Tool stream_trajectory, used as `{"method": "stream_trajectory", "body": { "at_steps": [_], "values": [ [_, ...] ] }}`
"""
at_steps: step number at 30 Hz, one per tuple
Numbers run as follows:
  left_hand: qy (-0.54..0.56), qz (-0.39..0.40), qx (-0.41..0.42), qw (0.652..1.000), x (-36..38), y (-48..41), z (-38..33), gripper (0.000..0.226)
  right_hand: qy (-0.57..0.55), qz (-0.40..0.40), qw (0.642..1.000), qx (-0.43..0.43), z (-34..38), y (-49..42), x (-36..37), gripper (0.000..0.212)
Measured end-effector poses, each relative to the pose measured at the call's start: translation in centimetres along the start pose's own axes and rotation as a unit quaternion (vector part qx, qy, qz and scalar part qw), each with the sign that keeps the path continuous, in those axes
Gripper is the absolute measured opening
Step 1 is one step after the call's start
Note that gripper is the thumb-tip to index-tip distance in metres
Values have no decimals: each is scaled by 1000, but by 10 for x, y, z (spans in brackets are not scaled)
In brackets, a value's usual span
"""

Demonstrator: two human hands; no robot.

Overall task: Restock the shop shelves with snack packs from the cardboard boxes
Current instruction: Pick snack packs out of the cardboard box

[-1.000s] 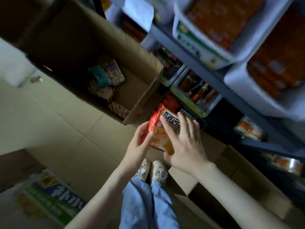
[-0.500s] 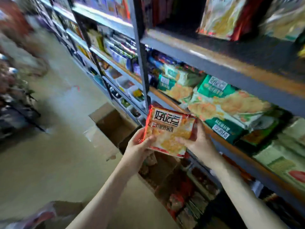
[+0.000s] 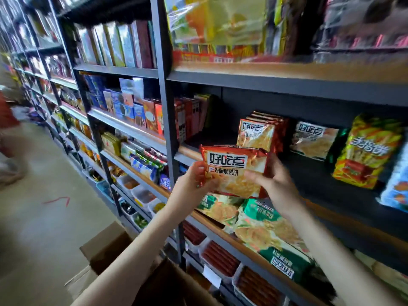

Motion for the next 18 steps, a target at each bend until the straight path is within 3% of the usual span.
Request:
{"method": "stream_trajectory", "body": {
  "at_steps": [6,9,13,16,18],
  "values": [
    [-74,22,85,993,1,-102,-11,34,92,-74,993,5,-6,-79,-8,36],
    [-110,77,75,988,18,-146,-7,35,97,-109,987,67,-20,-106,-15,30],
    [-76,135,58,986,47,-187,7,35,117,-167,972,118,-43,-127,-20,28],
    [-52,165,51,984,65,-209,18,27,163,-185,956,156,-64,-141,-20,38],
    [-52,173,57,982,74,-223,26,27,176,-201,947,181,-73,-148,-21,56]
  ]
}}
Point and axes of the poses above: each hand's wrist, its own y-axis away from the middle knuckle, its own x-axis out of the palm, z = x × y, the point moved 4 cm from there along -y, towards the middle knuckle, and after that the axes turned 9 degrees about y, right-handed, at the moved point
